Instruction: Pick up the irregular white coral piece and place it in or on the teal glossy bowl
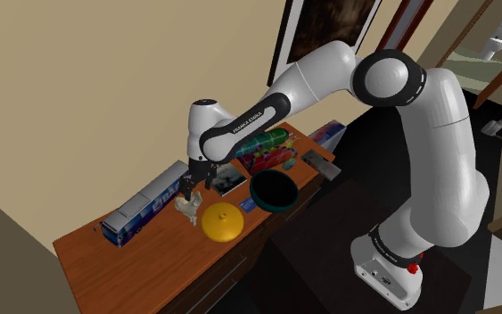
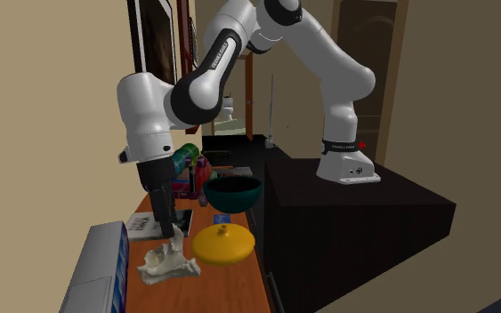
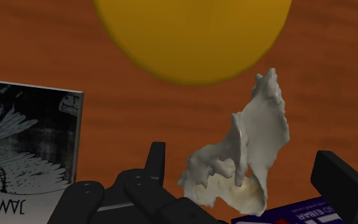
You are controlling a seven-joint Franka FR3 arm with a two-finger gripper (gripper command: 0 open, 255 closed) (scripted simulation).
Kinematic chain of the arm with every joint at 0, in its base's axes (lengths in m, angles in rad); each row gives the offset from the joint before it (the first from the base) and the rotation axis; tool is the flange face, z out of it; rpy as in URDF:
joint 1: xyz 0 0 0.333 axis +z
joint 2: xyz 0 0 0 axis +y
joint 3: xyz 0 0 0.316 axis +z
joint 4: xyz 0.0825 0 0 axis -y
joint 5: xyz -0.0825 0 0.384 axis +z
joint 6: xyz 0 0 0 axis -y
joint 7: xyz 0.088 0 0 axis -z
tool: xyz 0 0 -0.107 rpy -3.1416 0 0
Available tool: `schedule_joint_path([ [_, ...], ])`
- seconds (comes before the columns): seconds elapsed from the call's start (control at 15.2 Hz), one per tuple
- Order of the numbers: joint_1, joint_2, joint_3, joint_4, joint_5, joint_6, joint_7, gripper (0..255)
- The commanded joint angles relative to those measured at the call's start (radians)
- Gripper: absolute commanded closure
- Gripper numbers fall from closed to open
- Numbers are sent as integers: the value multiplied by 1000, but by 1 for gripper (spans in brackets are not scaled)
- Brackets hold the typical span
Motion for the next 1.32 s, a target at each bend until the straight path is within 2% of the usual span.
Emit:
schedule_joint_path([
  [0.0, 0, 0, 0, 0, 0, 0, 0, 0],
  [0.07, 0, 0, 0, 0, 0, 0, 0, 0],
  [0.13, 0, 0, 0, 0, 0, 0, 0, 255],
  [0.73, 0, 0, 0, 0, 0, 0, 0, 255],
  [1.25, -28, -80, 36, -15, 31, -63, -3, 255],
])
